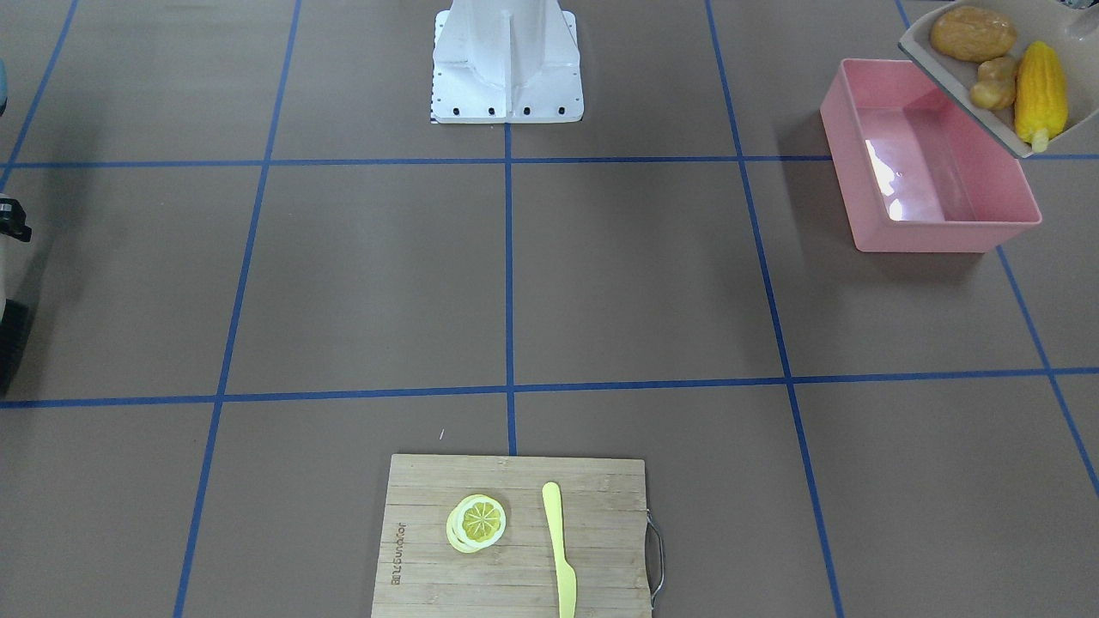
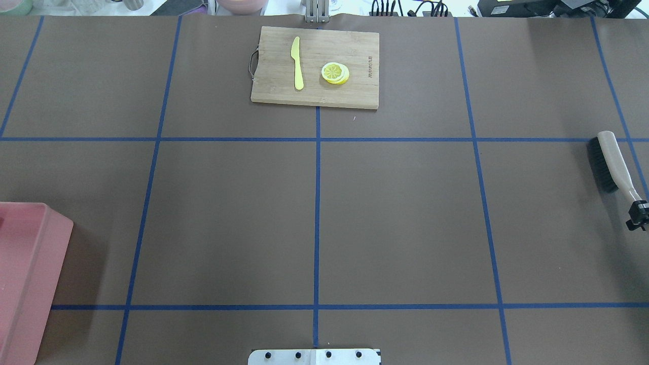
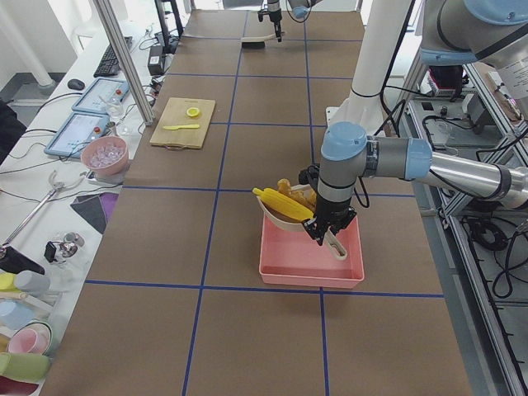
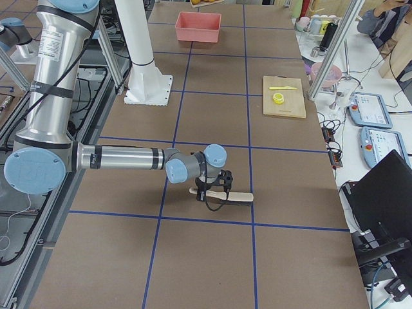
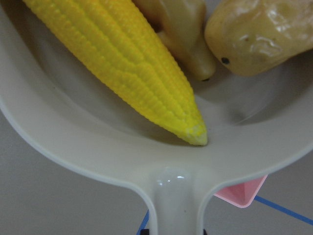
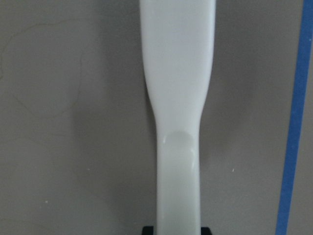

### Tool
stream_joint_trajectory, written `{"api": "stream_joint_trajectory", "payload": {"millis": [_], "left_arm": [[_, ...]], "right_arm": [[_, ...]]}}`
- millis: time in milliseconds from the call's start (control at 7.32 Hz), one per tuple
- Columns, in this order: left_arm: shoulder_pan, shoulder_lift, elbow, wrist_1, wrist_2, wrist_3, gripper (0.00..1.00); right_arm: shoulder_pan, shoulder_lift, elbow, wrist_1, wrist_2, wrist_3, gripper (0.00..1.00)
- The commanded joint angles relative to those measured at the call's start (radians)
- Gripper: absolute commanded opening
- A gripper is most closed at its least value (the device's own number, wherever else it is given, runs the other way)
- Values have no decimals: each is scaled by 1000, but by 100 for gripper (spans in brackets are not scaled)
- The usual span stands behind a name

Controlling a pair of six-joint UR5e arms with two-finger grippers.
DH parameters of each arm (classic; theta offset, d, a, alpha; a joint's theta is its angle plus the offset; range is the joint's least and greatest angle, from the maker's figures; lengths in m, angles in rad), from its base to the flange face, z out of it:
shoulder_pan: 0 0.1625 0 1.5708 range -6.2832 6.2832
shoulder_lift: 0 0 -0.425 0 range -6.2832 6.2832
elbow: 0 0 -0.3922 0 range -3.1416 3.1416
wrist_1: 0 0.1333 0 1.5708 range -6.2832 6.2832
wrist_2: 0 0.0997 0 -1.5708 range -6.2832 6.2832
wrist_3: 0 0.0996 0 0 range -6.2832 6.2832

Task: Sweep and dump trash into bin
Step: 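Hold the dustpan above the pink bin with the left gripper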

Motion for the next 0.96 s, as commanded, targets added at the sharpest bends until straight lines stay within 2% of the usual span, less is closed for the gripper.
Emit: {"api": "stream_joint_trajectory", "payload": {"millis": [0,547,820], "left_arm": [[-6,9,9,-1,4,54,0],[-3,12,32,1,96,152,0],[3,12,58,4,171,195,0]], "right_arm": [[-5,3,-2,0,-2,-4,100],[-9,45,-4,-9,-8,-11,100],[35,94,-4,-12,-89,-16,100]]}}
